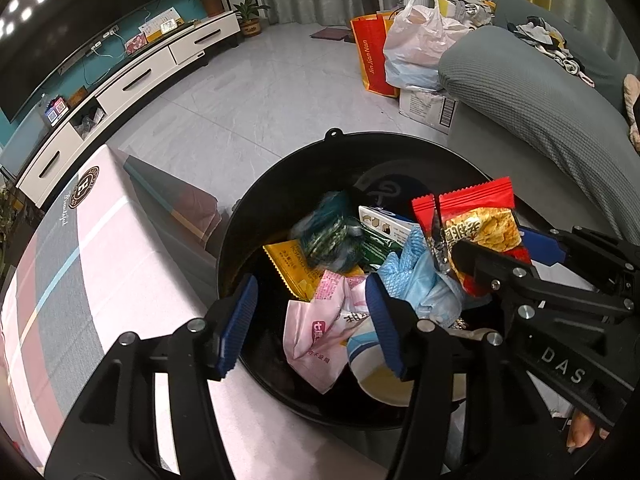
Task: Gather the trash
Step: 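Lower both tools into the bin and open them to drop the bags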
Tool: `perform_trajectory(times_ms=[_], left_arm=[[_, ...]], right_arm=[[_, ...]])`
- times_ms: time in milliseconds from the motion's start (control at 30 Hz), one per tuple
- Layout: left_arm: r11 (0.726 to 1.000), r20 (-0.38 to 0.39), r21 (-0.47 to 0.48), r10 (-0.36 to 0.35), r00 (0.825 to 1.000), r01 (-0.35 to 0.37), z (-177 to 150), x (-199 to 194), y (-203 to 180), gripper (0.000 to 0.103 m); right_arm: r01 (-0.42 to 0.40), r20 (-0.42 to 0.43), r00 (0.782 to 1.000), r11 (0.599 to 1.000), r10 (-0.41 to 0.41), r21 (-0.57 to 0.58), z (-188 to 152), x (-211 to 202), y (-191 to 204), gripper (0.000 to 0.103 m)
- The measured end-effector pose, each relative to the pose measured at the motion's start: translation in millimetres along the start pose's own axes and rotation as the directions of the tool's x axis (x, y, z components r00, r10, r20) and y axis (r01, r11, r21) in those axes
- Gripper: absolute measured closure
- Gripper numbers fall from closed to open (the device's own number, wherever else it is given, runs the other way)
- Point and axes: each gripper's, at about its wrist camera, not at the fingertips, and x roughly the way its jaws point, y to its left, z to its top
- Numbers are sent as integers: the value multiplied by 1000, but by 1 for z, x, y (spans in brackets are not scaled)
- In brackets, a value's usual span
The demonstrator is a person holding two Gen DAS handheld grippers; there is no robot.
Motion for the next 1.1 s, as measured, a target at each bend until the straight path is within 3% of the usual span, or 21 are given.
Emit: perform_trajectory(times_ms=[433,1100], left_arm=[[1000,10,-19,2,1000,-1,1,-3,3,42],[999,30,-39,4,1000,-2,1,-12,8,36]], right_arm=[[21,12,1000,1000,-21,-1,2,-3,0,52],[19,35,999,1000,-19,-2,5,-14,10,51]])
